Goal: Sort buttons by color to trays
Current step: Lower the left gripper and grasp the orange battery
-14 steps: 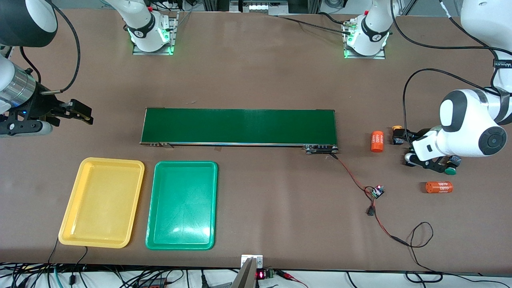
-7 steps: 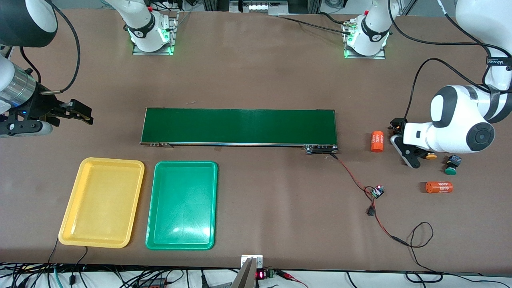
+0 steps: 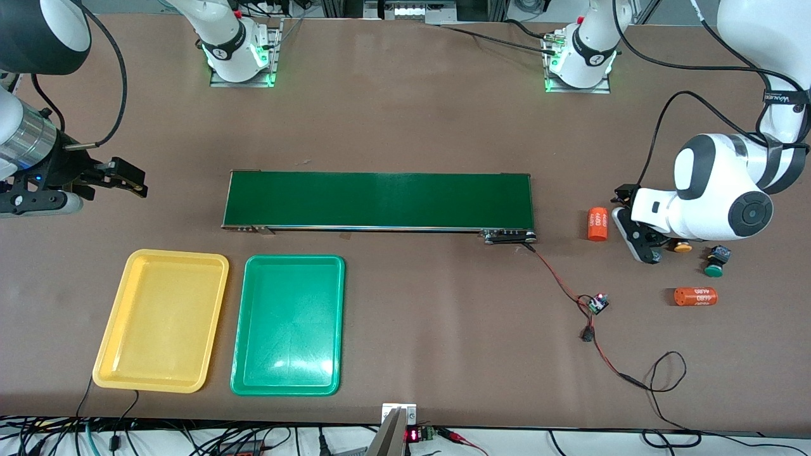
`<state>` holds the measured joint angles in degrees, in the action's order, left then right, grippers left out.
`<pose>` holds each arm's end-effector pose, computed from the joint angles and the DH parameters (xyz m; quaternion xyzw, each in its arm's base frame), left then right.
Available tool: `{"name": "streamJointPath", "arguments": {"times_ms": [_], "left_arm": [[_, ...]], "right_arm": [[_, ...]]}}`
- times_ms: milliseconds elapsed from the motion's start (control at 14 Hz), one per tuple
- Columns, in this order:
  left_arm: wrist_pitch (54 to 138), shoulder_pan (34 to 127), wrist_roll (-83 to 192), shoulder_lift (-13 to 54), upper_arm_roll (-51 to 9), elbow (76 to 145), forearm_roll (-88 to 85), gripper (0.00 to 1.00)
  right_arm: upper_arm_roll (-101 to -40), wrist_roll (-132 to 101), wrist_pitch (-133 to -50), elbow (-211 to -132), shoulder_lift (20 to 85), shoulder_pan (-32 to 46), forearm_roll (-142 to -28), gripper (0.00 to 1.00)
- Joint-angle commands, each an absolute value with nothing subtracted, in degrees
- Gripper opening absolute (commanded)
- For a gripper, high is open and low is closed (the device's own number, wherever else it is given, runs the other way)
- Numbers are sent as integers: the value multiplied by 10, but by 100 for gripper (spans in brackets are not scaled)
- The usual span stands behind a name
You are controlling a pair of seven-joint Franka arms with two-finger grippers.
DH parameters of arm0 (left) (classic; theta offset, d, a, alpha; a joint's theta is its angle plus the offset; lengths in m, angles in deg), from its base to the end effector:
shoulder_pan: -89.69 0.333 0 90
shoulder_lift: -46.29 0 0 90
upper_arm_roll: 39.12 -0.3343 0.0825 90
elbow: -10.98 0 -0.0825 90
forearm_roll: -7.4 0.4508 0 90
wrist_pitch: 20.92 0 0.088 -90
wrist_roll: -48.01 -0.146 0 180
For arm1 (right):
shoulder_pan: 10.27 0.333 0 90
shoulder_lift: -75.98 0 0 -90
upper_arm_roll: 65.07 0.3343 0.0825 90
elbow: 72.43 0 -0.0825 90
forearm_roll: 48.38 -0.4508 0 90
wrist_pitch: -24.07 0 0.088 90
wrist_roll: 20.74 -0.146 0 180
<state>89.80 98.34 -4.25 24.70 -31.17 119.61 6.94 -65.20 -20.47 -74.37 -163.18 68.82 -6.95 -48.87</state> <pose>0.6318 0.0072 0.2207 0.8884 -0.4263 -0.1369 0.1010 0.6696 0.0385 0.5289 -0.9995 -0.0296 -0.0045 0.0042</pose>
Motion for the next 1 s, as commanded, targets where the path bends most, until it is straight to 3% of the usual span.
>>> {"name": "streamJointPath", "arguments": {"times_ms": [0, 358, 645, 932], "left_arm": [[910, 987, 82, 248, -309, 1206, 72, 100], [931, 988, 270, 219, -310, 1207, 74, 100], [987, 989, 305, 187, -314, 1208, 71, 100], [1062, 990, 309, 175, -315, 1253, 70, 100]], "right_arm": [[-653, -209, -748, -1637, 692, -68, -498, 100], [-653, -209, -747, -1637, 693, -68, -498, 100], [-653, -209, -748, -1637, 692, -68, -498, 100], [-653, -209, -749, -1637, 692, -68, -499, 100]]}}
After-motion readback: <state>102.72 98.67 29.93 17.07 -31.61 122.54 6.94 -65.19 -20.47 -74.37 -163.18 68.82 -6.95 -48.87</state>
